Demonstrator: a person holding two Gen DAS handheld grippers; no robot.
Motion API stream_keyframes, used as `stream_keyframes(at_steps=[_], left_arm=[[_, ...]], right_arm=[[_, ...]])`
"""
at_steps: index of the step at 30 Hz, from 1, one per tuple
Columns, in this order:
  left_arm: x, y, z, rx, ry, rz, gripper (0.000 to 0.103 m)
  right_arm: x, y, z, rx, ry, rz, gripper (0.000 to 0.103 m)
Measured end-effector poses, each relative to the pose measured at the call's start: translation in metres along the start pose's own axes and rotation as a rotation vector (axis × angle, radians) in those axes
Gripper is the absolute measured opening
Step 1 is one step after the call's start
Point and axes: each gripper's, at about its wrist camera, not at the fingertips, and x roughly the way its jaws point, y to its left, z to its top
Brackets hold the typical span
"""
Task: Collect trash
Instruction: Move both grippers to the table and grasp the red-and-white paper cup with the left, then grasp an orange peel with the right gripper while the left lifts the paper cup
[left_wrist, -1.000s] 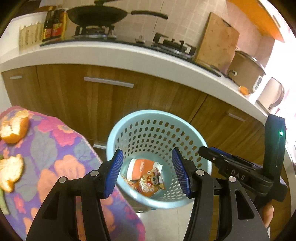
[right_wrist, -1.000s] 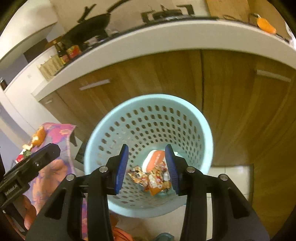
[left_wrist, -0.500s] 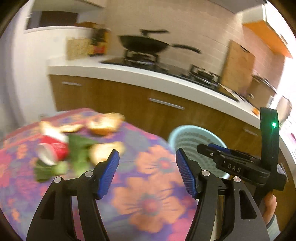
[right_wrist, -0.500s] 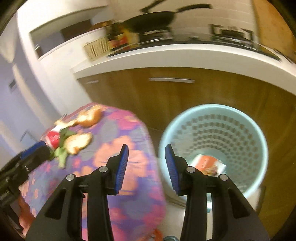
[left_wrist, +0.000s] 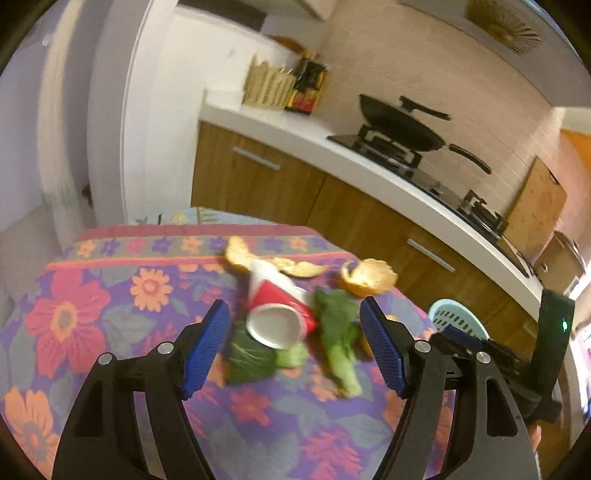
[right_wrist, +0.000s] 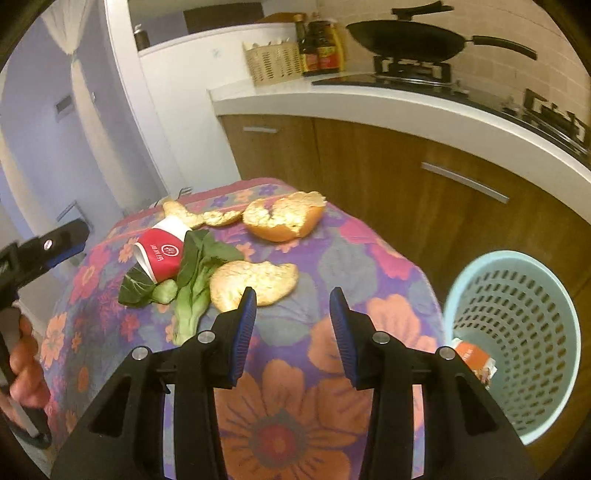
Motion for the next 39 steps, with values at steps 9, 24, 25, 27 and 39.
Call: stream_keyframes(at_steps=[9,24,25,27,39], left_arm=[[0.069,0.041,0.018,-0.095,0.195,-0.097,0.059],[0.100,0.021,0.026,0.026,0.283,-0.050,0.030],[0.097,0.021,0.027,0.026,0.274,-0.049,0.029],[0.091,0.023,0.029,0.021,0.257,-0.051,0.026],[0.075,0.021,0.026,0.003,0.225,-0.120,0.024]], right_arm=[[0.023,0.023,0.002,-0.096,0.036,0.048,0.038],[0.052,0.050,-0.005,-0.211,0.108,0.005,0.038],[0.051,0.053,-0.006,-0.218,0.104,0.003,0.038],[0.050,0.057,-0.008,-0.234,0.101,0.003,0.038],[0.063,0.054,0.003,-0.192,0.102,-0.091,0.010]])
